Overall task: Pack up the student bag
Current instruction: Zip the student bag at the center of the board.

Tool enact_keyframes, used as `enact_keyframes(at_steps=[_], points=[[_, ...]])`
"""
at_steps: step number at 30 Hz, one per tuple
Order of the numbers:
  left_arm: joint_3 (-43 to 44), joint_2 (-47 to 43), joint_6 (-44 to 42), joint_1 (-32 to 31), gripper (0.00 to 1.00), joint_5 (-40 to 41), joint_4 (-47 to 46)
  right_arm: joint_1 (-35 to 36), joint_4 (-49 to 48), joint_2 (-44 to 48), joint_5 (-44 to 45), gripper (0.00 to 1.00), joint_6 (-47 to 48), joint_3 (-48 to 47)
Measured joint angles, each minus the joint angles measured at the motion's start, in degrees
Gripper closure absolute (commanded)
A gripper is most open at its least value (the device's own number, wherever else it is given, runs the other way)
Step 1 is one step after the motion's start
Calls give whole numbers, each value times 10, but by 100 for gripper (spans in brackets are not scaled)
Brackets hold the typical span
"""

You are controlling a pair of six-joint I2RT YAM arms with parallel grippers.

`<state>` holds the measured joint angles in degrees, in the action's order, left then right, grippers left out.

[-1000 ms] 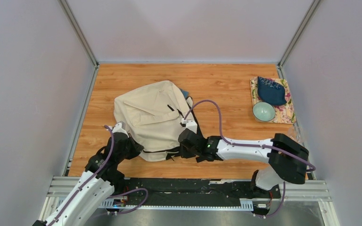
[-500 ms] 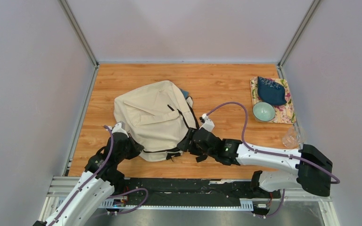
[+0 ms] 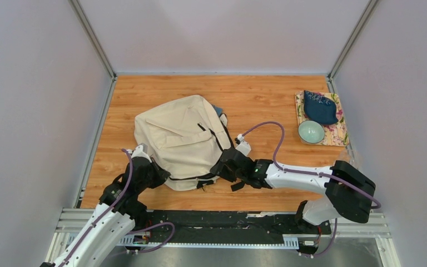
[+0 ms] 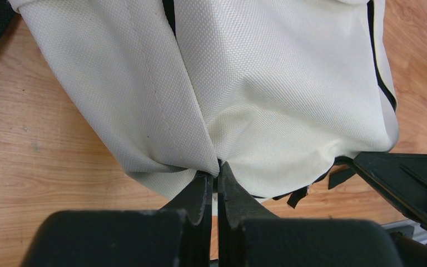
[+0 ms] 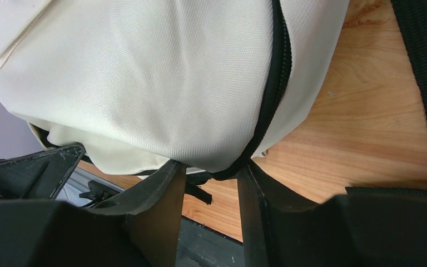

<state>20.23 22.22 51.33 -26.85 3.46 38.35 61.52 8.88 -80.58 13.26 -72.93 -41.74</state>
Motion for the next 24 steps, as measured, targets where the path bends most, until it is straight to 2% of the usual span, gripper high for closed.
enact_keyframes(at_steps=[1,4,5,7,14,18,20,24], points=[[0,0,0,0,100,0,0,-2,-2,-3,-2,65,-2,-1],[0,-1,0,0,100,0,0,-11,-8,-13,-10,82,-8,-3],[0,-1,1,0,100,-1,0,-14,-10,-16,-13,92,-10,-3],[0,-3,2,0,100,-3,0,-17,-15,-17,-17,100,-13,-3],[0,-5,3,0,100,-3,0,-20,-37,3,-19,100,8,14],[7,-9,9,-2,100,-16,0,-19,-146,71,-14,100,28,104],[14,-12,12,-3,100,-28,-2,-18,-239,105,-9,100,32,170],[25,-17,14,-6,100,-42,-4,-20,-377,116,-7,100,64,238]])
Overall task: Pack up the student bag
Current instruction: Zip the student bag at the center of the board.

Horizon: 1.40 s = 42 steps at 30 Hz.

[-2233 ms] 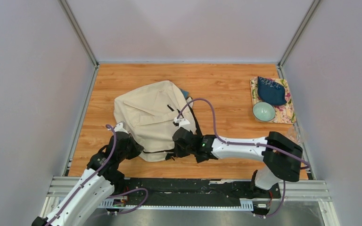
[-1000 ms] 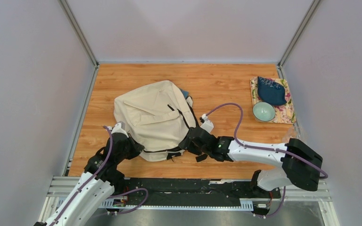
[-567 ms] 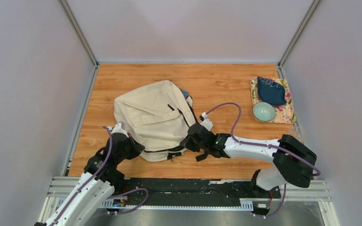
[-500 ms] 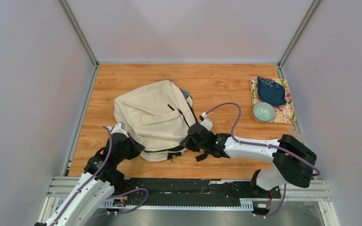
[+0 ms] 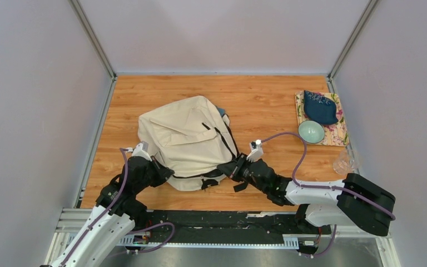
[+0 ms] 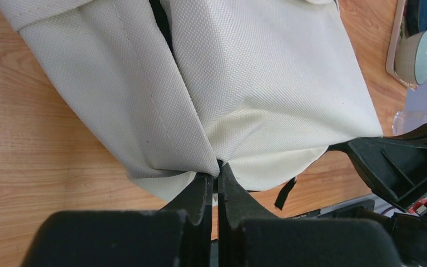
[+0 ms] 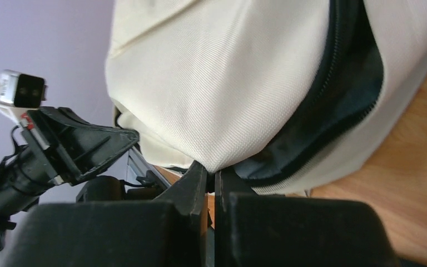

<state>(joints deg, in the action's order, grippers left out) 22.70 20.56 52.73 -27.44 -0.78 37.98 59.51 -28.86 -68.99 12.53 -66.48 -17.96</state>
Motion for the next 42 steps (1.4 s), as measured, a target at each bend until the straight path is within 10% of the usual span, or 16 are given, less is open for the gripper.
enact_keyframes(at_steps=[14,19,29,42], points=[[1,-4,9,4,100,25,5,-42,-315,-217,-54,86,65,-1],[1,-11,10,5,100,26,9,-38,-249,-212,-63,97,72,-9],[1,-9,9,5,100,28,7,-22,-20,-118,-96,48,194,-65],[1,-4,9,5,100,28,4,-14,238,121,-88,43,253,-119]])
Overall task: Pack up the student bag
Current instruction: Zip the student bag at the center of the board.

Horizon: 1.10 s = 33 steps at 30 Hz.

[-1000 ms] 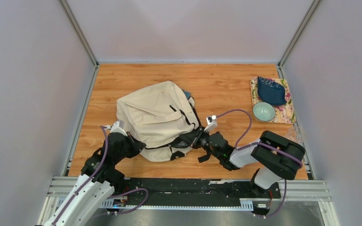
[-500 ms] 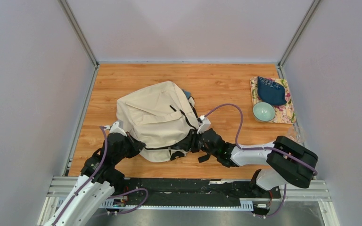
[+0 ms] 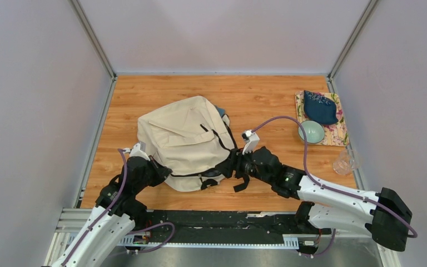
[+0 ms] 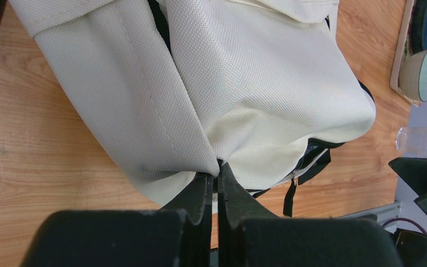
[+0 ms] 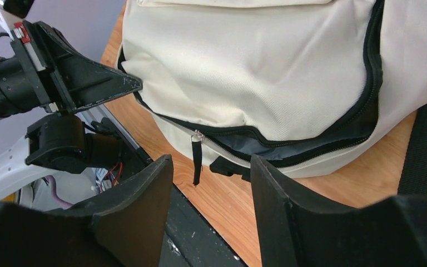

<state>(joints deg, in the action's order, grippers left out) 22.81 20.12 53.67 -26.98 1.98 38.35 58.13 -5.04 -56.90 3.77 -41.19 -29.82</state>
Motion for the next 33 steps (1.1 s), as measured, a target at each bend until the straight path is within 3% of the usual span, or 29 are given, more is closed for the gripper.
enact_keyframes(at_steps=[7,16,22,24,26,29,33], points=[[0,0,0,0,100,0,0,59,86,-83,-3,44,19,-78],[0,0,0,0,100,0,0,131,108,-216,3,43,11,-137],[0,0,0,0,100,0,1,138,123,-277,24,46,7,-187],[0,-1,0,0,100,0,1,138,132,-291,35,56,7,-202],[0,-2,0,0,100,0,2,138,145,-306,49,78,7,-218],[0,-5,0,0,100,1,3,137,164,-322,69,100,8,-233],[0,-7,-1,0,100,3,6,131,185,-321,83,100,10,-231]])
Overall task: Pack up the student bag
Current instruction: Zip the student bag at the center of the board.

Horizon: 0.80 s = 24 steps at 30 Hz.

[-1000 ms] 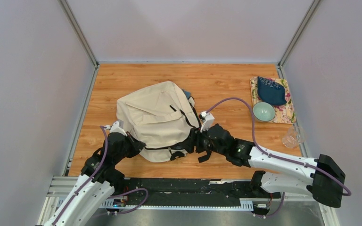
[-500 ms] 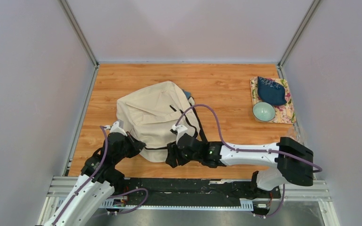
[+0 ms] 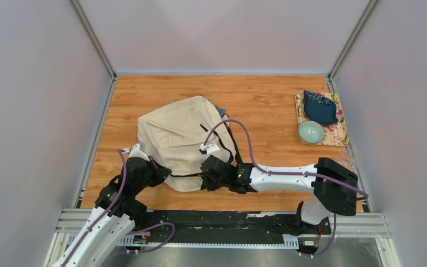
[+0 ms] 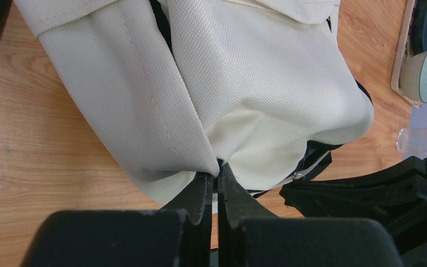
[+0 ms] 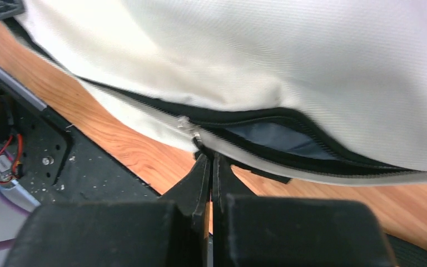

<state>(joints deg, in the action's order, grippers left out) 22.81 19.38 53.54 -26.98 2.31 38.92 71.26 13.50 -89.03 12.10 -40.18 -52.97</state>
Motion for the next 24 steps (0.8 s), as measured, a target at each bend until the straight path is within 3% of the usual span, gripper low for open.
enact_keyframes(at_steps=[9,21,24], points=[[7,-3,-6,0,100,8,14,-52,-5,89,-7,100,4,77],[48,-5,-40,0,100,58,74,-105,5,135,-21,100,9,133],[70,0,-57,0,80,78,98,-113,4,153,-29,100,12,137]])
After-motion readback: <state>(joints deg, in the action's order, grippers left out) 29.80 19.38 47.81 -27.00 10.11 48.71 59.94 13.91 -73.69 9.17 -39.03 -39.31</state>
